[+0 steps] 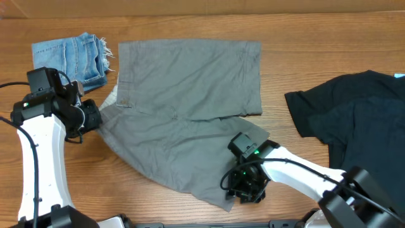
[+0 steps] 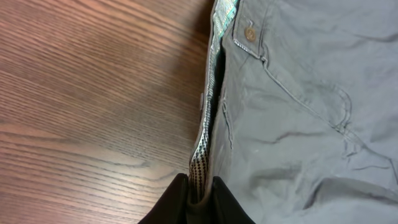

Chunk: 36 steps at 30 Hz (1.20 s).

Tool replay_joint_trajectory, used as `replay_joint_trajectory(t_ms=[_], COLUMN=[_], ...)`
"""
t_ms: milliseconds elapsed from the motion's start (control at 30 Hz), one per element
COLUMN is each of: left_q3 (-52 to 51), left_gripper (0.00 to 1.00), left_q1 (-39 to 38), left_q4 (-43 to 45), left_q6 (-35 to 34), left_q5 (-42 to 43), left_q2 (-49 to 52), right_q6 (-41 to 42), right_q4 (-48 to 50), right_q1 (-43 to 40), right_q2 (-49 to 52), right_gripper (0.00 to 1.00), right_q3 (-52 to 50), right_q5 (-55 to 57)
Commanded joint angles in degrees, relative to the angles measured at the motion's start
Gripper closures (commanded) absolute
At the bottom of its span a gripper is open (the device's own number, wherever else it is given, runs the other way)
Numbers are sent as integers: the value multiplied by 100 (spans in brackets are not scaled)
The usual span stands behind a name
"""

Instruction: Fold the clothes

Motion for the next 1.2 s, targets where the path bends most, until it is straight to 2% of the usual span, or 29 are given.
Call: replay_joint_trajectory(t_ms=[0, 67, 167, 200, 333, 600, 667, 700, 933, 1167], left_q3=[55, 55, 55, 55, 55, 55, 55, 55, 57, 57], left_gripper=[85, 85, 85, 85, 86, 90, 92, 96, 96, 96], left_q1=[-22, -22, -22, -22, -22, -22, -22, -22, -22, -22], left_q4=[4, 4, 9, 13, 42, -103, -122, -142, -566, -568], left_q6=[90, 90, 90, 90, 90, 92, 90, 90, 90, 179], left_q5=[-22, -20, -22, -24, -22, -22, -22, -20, -17, -68], left_q2=[136, 201, 258, 260, 260, 260, 260, 260, 103, -732], right_q6=[-195, -195, -280, -284, -273, 0, -173, -341, -621, -590], right_q4=[149, 153, 162, 157, -323, -2391, -2485, -2509, -2721, -2780], right_q1=[63, 63, 57, 48, -96, -885, -1117, -1220, -1346, -1349], right_q2=[317, 317, 313, 306, 192, -358, -490, -588, -1325, -2009], right_gripper=[55, 64, 93, 96, 96, 96, 96, 96, 96, 96], right_q3=[-57, -57, -52, -50, 114, 1222, 1397, 1495, 2243, 3051], right_q5=[-39, -37, -31, -22, 627, 2415, 2389, 2367, 2398, 2481])
